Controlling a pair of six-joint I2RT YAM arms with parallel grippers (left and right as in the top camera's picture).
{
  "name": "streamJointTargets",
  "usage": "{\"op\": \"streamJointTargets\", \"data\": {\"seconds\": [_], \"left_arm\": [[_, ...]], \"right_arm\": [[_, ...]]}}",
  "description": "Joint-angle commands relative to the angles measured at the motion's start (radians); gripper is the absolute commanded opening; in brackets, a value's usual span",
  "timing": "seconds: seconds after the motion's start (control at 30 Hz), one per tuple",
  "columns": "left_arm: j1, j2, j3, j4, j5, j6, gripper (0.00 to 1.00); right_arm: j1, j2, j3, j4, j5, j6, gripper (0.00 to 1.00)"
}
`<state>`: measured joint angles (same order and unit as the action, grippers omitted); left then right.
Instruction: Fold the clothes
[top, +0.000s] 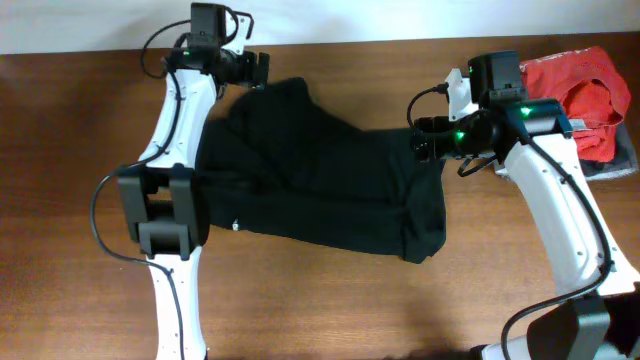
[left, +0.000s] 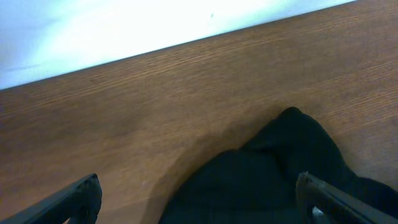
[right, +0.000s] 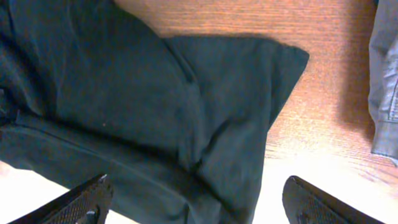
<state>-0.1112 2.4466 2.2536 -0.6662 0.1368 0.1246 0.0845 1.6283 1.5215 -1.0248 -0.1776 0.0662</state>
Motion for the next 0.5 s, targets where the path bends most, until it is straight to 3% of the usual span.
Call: {"op": "streamJointTargets", "data": {"seconds": [0.0,0.27,0.47], "left_arm": [[-0.001,0.037,0.036,0.036,0.048,0.029,0.99],[-0.027,0.108,0.036,0.045,0.084,0.054,0.97],[-0.042,0.138,0.036,0.046,0.076,0.064,0.89]], "right_arm": [[-0.006,-0.006,0.016,-0.013,0.001,-0.010,0.91],[-0.006,-0.006,0.016,-0.020,0.002,-0.010,0.91],[-0.006,-0.006,0.016,-0.021,0.002,-0.010,0.91]]}}
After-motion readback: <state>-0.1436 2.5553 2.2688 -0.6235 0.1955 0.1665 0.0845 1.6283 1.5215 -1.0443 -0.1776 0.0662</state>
